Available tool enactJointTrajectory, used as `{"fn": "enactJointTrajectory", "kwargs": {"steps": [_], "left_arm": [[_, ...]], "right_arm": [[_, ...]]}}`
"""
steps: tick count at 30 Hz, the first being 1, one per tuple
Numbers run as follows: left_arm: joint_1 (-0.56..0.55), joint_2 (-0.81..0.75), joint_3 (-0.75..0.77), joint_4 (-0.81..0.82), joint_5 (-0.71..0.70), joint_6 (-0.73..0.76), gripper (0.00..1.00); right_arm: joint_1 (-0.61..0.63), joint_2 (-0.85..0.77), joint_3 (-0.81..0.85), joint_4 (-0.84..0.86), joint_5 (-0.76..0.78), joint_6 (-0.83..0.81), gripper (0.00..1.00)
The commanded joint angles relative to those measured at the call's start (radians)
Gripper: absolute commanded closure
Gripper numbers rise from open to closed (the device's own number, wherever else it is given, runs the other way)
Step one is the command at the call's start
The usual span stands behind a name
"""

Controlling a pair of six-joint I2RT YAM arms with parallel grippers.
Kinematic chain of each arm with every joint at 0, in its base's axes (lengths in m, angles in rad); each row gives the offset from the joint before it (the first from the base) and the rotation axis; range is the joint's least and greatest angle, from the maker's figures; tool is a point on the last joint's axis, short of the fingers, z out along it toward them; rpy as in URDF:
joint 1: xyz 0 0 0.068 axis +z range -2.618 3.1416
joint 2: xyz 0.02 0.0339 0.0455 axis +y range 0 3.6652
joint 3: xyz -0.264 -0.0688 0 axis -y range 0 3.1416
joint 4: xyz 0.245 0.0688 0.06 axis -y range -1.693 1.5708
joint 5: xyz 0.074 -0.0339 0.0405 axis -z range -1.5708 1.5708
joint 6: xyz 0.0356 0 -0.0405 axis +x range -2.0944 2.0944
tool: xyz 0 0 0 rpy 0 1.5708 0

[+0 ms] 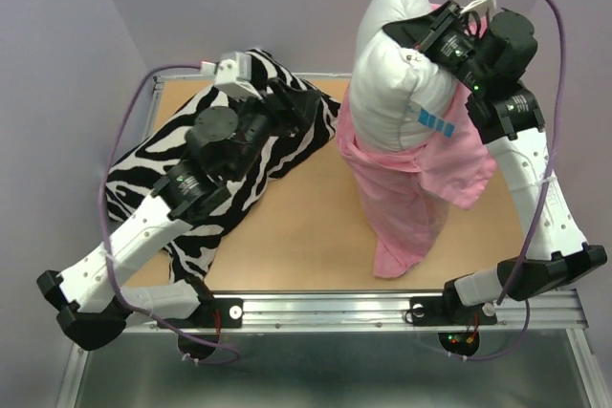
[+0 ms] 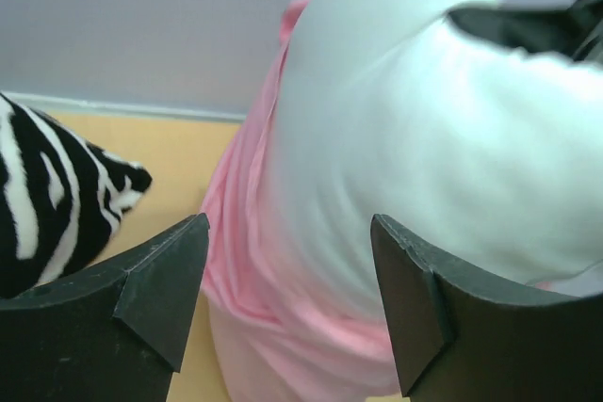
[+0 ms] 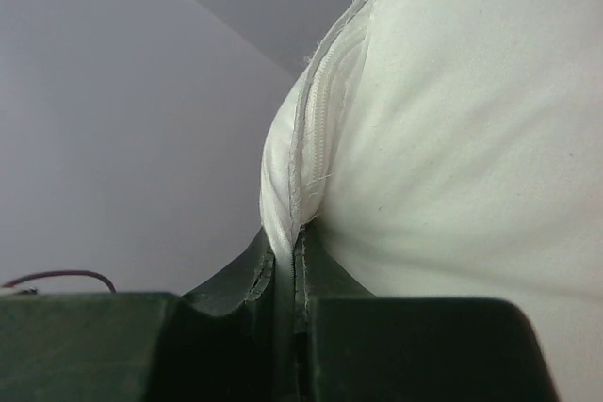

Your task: Remove the pillowcase from the pillow

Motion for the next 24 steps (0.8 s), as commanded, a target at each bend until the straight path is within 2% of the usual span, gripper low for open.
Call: {"fn": "enactJointTrajectory", "kwargs": {"steps": [1,3,5,6,14,17,22,24], "left_arm": [[0.003,-0.024,0.178,-0.095,-0.092,0.081,0.13],[0.003,0.027,0.310,-0.167,-0.068,0.111,0.01],[0.001,0.081,0.378,-0.221,-0.020,0.143,0.01],[-0.001,0.090,0.407,-0.228,0.052,0.150,0.01],[-0.020,0.095,0.335,-0.194,0.061,0.173,0.01],[-0.022,0.101,0.344,-0.182,0.172,0.187,0.01],[-0.020,0.041,0.272,-0.105,0.224,0.190,0.01],[-0.019,0.033,0.290,-0.114,0.241,0.200,0.01]], "right_arm": [[0.100,-0.020,-0.062,0.081,0.053,-0.054,1.00],[0.139,-0.018,-0.087,0.092,0.092,-0.064,0.99],[0.187,-0.021,-0.125,0.115,0.121,-0.067,0.99],[0.196,-0.017,-0.133,0.118,0.126,-0.067,0.99],[0.289,0.029,-0.156,0.153,0.178,-0.081,0.99],[0.317,0.035,-0.173,0.172,0.198,-0.079,0.99],[0.352,0.069,-0.191,0.184,0.222,-0.090,0.99],[0.369,0.077,-0.201,0.195,0.242,-0.091,0.99]]}}
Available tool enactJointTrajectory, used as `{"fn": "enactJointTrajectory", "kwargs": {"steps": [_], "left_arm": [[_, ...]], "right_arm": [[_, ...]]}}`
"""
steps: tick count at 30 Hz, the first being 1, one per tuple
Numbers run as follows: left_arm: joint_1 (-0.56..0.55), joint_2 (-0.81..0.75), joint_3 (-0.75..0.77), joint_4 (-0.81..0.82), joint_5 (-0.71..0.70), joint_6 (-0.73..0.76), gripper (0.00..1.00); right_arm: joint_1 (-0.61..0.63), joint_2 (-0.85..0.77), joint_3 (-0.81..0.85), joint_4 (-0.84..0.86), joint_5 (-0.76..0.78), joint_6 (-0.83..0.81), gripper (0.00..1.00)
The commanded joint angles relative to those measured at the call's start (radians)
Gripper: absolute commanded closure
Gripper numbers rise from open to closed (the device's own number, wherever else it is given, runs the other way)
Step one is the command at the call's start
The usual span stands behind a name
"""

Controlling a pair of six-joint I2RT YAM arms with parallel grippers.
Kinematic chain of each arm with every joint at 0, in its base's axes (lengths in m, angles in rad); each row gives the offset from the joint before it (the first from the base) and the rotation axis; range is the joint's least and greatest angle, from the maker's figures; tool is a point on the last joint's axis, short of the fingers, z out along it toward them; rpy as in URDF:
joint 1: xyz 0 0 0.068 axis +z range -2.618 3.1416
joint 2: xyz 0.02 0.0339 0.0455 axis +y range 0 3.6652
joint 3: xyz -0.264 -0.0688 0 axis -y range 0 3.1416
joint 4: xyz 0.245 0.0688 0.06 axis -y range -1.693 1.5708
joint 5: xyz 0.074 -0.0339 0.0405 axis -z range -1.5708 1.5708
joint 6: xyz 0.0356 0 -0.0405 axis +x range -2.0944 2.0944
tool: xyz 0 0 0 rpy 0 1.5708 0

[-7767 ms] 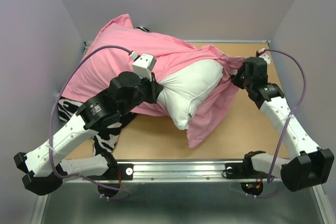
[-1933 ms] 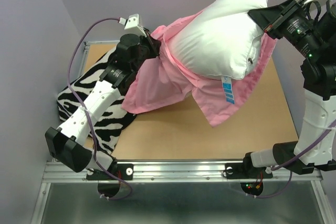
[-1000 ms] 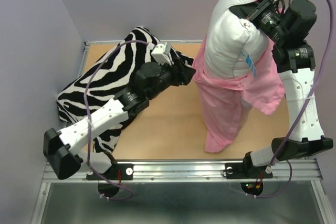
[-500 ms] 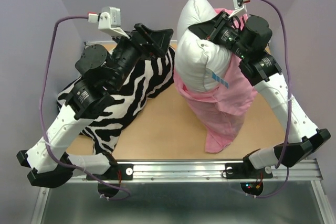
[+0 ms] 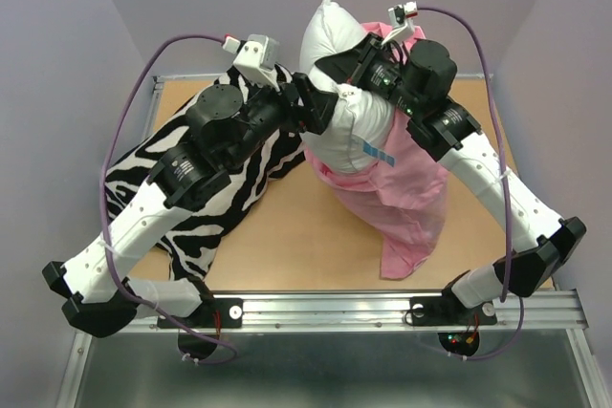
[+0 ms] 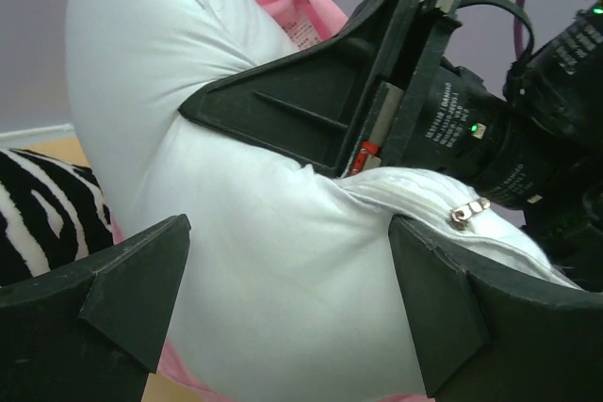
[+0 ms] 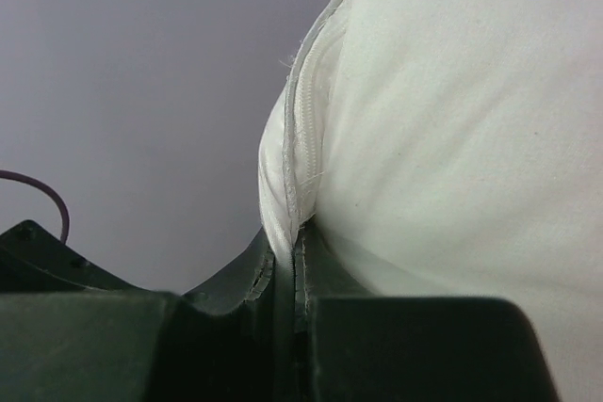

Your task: Remove the pillowcase from the pillow

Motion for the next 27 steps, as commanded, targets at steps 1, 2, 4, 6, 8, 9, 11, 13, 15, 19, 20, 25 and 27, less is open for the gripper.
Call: {"fn": "enactJointTrajectory", "kwargs": {"steps": [1,2,4,6,8,9,11,13,15,19,20,25,27], "left_arm": [[-0.006,-0.050,0.035,0.072,0.089,0.036,0.01],[-0.005,-0.039,0.049,0.038,0.090,0.041,0.01],[-0.002,-0.044,0.057,0.033,0.086,0.038,0.01],[0.010,-0.059,0.046,0.038,0.090,0.030,0.01],[0.014,-0.035,0.069,-0.032,0.090,0.031,0.01],[0.014,-0.024,0.072,-0.046,0.099,0.031,0.01],[0.014,-0.007,0.057,-0.057,0.112,0.030,0.01],[0.014,0.001,0.034,-0.075,0.090,0.019,0.01],[0.014,0.005,0.024,-0.118,0.045,0.010,0.01],[0.014,-0.053,-0.098,-0.097,0.017,0.001,0.01],[0.014,-0.060,-0.115,-0.097,0.017,0.001,0.01],[0.038,-0.097,-0.215,-0.071,0.018,-0.008,0.01],[0.058,-0.090,-0.230,-0.044,0.072,-0.012,0.01]], "right_arm": [[0.029,0.033,-0.049,0.021,0.064,-0.021,1.00],[0.034,0.037,-0.049,0.027,0.070,-0.023,0.99],[0.048,0.043,-0.052,0.030,0.084,-0.027,0.99],[0.054,0.046,-0.058,0.038,0.095,-0.023,0.99],[0.057,0.052,-0.058,0.041,0.099,-0.024,0.99],[0.059,0.054,-0.054,0.042,0.101,-0.023,0.99],[0.065,0.068,-0.045,0.044,0.101,-0.023,0.99],[0.069,0.077,-0.035,0.042,0.102,-0.023,1.00],[0.071,0.082,-0.034,0.041,0.109,-0.023,0.99],[0.072,0.086,-0.008,0.039,0.122,-0.032,1.00],[0.071,0.089,0.000,0.039,0.121,-0.032,0.99],[0.071,0.106,0.043,0.028,0.090,-0.018,1.00],[0.071,0.106,0.050,0.028,0.078,-0.011,0.99]]}}
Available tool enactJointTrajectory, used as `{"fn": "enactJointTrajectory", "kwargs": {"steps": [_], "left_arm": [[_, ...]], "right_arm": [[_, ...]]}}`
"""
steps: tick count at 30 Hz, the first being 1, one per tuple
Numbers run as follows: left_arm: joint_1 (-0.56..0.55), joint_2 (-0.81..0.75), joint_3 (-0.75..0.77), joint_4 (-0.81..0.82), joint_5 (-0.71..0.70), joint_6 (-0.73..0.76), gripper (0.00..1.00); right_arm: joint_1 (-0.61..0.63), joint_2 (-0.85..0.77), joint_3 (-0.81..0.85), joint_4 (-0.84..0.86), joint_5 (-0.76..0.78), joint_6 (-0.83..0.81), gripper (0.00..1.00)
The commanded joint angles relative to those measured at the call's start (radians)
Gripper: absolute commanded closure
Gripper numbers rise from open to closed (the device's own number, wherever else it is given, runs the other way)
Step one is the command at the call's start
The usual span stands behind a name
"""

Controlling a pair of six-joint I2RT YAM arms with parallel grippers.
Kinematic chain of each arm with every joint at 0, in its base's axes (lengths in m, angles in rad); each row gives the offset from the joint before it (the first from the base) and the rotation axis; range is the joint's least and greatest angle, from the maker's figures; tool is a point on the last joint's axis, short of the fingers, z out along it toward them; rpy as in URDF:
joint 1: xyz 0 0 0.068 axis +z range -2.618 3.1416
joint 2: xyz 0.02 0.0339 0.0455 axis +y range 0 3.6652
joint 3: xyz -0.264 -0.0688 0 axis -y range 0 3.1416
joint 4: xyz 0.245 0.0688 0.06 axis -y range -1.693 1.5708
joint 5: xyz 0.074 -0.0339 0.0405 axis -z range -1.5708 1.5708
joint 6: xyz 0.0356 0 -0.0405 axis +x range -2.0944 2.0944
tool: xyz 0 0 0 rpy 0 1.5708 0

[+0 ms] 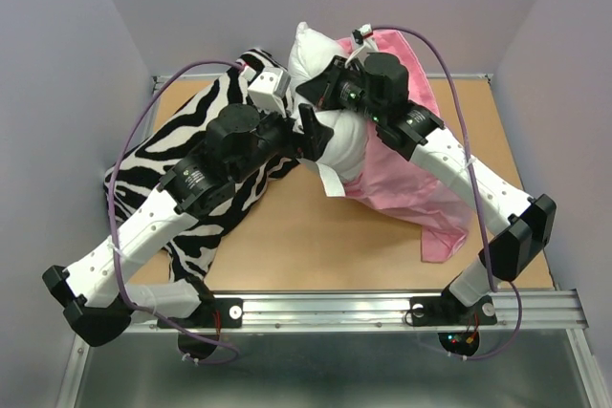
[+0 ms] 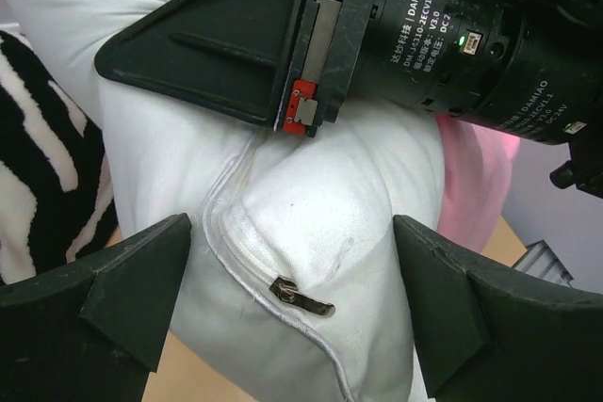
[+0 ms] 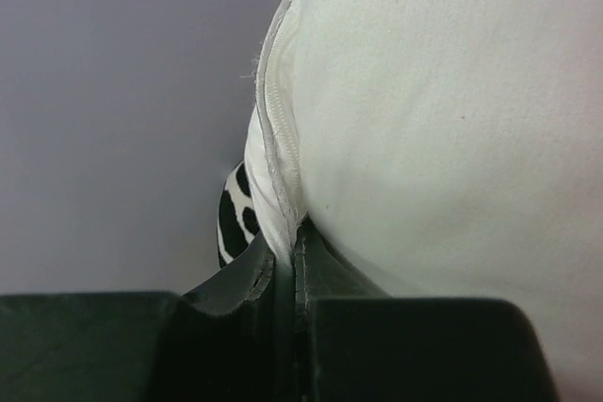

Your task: Remove the pillowcase from the pillow

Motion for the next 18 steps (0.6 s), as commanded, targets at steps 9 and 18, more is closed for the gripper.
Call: {"fn": "enactJointTrajectory", "kwargs": {"steps": [9,18], "left_arm": [[0.189,-0.010,-0.206,0.340,0.430,-0.115,0.01],[0.214,0.074,-0.231,0.468,0.494,-0.207,0.73]], "right_arm": [[0.006,-0.006,0.120,0.059,-0.028,0.031,0.99],[0.046,0.019,0.126,0.033,-0.043,0.017,0.99]]}}
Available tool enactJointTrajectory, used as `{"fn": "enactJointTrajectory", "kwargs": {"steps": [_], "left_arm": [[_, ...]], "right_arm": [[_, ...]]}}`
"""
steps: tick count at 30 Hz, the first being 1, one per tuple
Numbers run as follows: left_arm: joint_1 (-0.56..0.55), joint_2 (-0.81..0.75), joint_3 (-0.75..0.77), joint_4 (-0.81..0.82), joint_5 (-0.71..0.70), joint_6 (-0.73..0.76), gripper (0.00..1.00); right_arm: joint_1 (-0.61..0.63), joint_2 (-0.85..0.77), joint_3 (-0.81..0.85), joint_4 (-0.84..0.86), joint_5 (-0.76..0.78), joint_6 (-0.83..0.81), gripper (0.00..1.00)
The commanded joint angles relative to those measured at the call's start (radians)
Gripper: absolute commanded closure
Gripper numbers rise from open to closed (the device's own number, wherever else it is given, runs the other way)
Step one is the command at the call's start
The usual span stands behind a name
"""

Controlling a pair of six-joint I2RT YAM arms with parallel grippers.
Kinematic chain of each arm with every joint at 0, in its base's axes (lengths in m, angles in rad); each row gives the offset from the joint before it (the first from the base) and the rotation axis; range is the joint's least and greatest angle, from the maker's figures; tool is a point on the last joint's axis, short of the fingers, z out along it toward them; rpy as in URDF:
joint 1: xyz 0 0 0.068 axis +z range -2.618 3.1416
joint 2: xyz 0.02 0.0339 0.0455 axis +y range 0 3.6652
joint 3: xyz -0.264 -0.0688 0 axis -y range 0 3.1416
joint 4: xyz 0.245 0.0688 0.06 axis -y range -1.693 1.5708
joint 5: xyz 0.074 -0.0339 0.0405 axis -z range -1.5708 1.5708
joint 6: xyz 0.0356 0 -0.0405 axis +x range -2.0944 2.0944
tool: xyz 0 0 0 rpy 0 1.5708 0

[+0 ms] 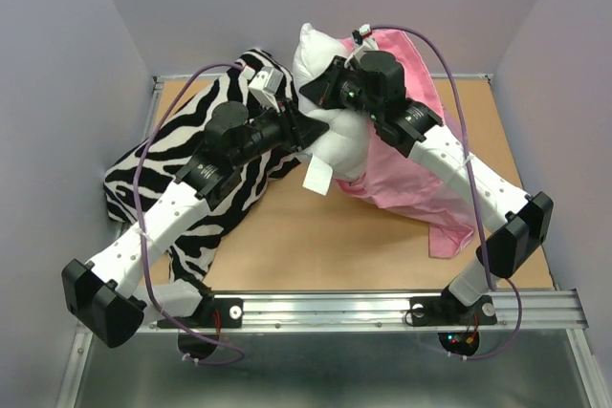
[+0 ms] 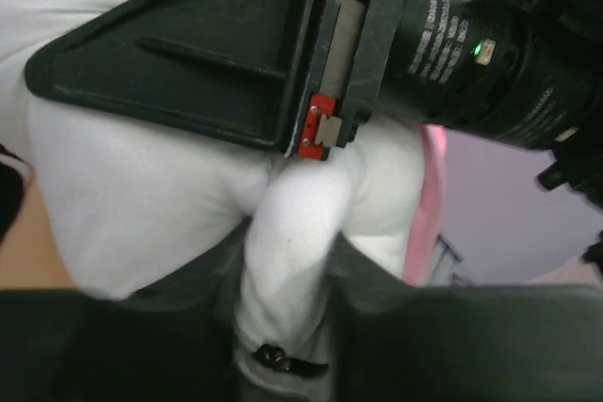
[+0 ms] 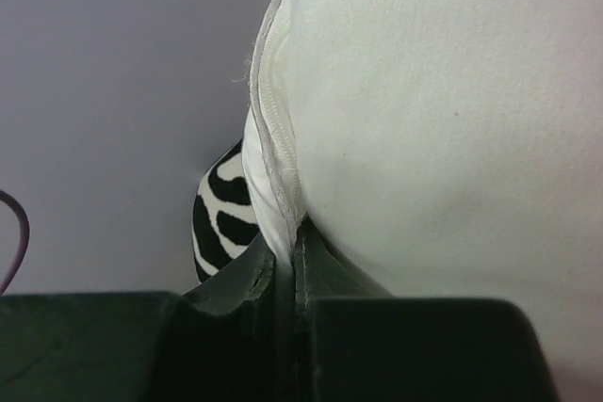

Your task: Remove the pillowcase from the pillow

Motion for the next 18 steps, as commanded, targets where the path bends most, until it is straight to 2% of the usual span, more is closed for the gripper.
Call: {"fn": "enactJointTrajectory", "kwargs": {"steps": [1,2,3,4,6,7,10,15,18], "left_arm": [[0.001,0.064,0.041,0.033,-0.004,-0.034,1.00],[0.001,0.069,0.044,0.016,-0.028,-0.030,1.00],[0.001,0.064,0.042,-0.010,-0.094,-0.025,1.00],[0.006,0.057,0.033,-0.026,-0.128,-0.025,1.00],[0.014,0.031,0.013,-0.055,-0.185,-0.019,1.00],[0.017,0.020,-0.008,-0.063,-0.196,-0.011,1.00],[0.017,-0.012,-0.054,-0.075,-0.217,-0.001,1.00],[0.015,-0.052,-0.108,-0.095,-0.211,0.033,1.00],[0.015,-0.086,-0.148,-0.104,-0.211,0.047,1.00]], "right_arm": [[0.039,-0.010,0.088,0.105,-0.047,0.015,1.00],[0.039,-0.007,0.088,0.090,-0.044,0.007,0.99],[0.039,-0.008,0.097,0.075,-0.026,-0.005,0.95],[0.039,-0.008,0.103,0.061,-0.012,-0.039,0.79],[0.039,-0.018,0.111,0.019,0.040,-0.076,0.62],[0.039,-0.021,0.117,0.009,0.059,-0.114,0.50],[0.039,-0.036,0.137,-0.033,0.125,-0.165,0.34],[0.039,-0.056,0.152,-0.079,0.204,-0.267,0.25],[0.039,-0.032,0.174,-0.154,0.319,-0.341,0.22]]}}
